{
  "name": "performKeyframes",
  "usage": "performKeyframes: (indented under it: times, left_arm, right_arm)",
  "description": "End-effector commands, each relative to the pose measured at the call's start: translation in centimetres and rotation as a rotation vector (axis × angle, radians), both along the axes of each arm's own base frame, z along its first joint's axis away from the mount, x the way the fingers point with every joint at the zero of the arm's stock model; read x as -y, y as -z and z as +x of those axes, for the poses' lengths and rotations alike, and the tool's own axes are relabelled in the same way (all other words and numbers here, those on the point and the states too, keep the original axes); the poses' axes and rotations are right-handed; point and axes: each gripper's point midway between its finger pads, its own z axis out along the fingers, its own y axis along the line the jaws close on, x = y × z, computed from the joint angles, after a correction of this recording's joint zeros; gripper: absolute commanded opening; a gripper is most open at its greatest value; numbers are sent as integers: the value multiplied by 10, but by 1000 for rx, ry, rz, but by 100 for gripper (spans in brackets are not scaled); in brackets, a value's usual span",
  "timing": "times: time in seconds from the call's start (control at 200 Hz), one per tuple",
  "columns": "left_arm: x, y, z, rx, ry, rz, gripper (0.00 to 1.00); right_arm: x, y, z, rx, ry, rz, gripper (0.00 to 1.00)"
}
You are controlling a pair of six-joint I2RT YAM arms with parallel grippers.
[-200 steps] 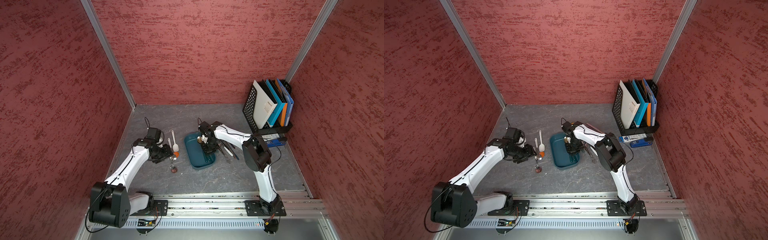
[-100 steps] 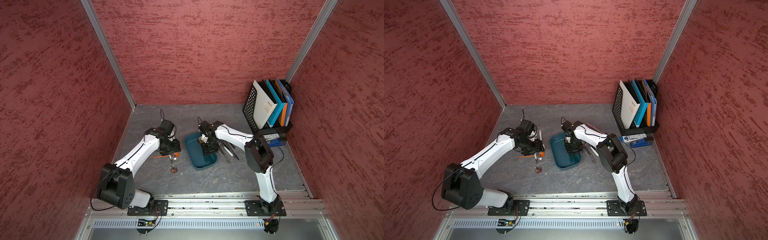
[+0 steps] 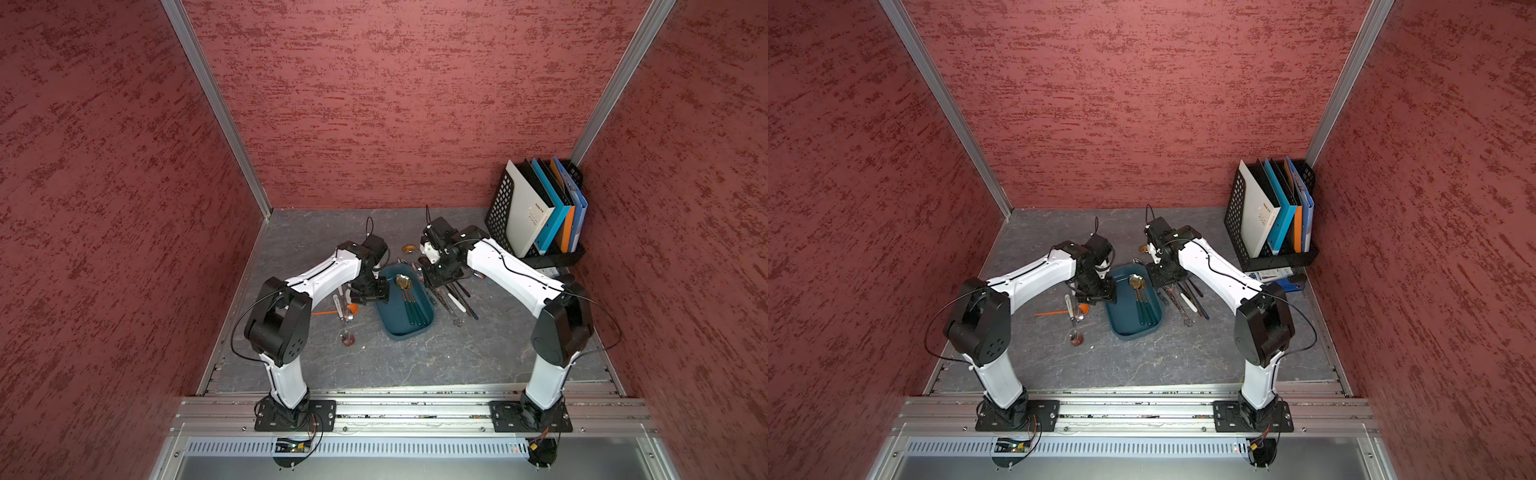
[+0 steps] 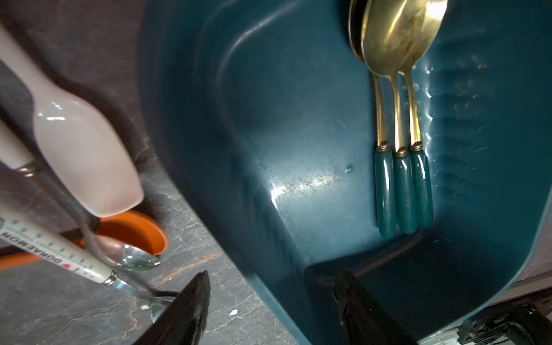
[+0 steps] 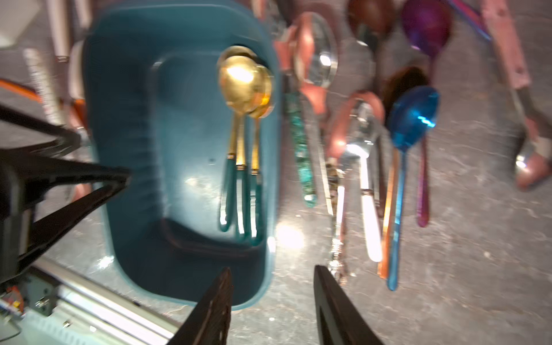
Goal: Put the spoon into the storage box
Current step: Adjust the storage box at the center of the board.
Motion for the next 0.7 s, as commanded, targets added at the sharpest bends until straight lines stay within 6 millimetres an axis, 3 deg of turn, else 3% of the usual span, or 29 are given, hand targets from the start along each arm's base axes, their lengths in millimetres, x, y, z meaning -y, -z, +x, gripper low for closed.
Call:
performKeyframes:
  times: [0.0, 0.125, 0.386, 0.691]
  left_arm:
    - [2, 3, -1, -12, 36, 23, 66]
    - [0, 11, -4, -33, 61, 45, 57]
    - [-11, 23, -7, -55, 102, 113, 38]
    - [-22, 23, -6, -54, 143, 162, 31]
  right_arm:
    - [27, 7, 3, 9, 11, -49, 48]
    - [42, 24, 8, -13, 40, -40, 47]
    - [46, 58, 10, -52, 22, -57, 45]
    - [45, 76, 12, -69, 11, -59, 40]
